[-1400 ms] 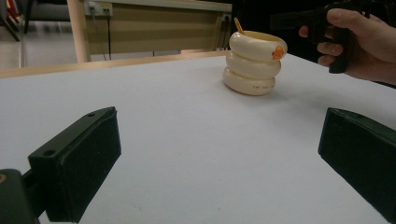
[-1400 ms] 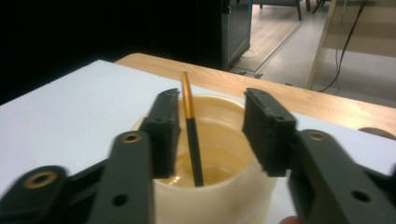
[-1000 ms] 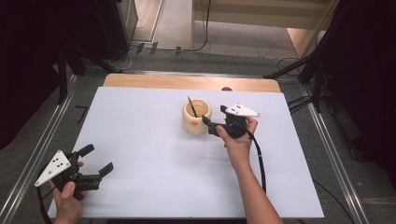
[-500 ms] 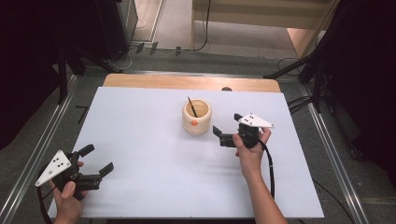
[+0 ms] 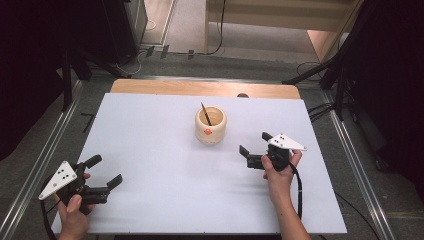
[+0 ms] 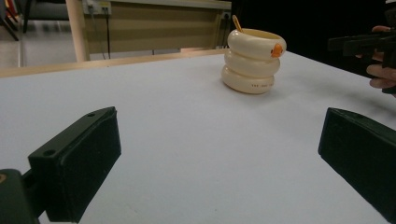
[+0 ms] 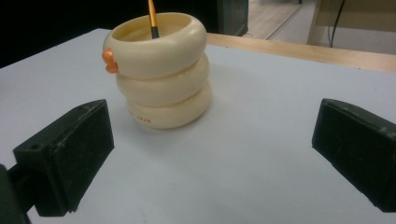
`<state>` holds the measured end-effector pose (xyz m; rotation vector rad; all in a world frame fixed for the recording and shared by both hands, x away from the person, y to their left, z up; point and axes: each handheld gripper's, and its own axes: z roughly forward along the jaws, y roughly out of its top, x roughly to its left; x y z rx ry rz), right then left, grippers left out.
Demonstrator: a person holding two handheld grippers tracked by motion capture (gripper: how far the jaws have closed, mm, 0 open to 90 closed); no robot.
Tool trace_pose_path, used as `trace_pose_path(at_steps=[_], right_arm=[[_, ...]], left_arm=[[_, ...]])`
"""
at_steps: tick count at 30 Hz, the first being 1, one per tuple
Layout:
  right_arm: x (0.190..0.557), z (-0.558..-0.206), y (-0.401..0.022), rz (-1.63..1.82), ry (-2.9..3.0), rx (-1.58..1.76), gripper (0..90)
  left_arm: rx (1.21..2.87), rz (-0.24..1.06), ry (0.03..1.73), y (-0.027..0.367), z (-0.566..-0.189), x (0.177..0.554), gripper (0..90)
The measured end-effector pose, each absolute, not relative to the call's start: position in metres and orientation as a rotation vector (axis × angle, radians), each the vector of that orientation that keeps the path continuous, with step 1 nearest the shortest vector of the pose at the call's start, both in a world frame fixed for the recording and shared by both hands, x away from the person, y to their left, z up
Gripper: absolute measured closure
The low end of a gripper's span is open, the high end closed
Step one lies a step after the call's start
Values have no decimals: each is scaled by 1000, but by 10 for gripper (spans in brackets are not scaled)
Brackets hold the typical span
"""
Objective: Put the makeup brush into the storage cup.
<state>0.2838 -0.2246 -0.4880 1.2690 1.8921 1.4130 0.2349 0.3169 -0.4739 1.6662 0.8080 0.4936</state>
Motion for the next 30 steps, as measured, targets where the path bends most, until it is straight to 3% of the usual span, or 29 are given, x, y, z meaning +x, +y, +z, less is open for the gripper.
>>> trace_pose_path(at_steps=[30], right_arm=[[238,-503,-273,1353,1876,1307,0]], left_arm=[[1662,496,813,317,-475,234,0]])
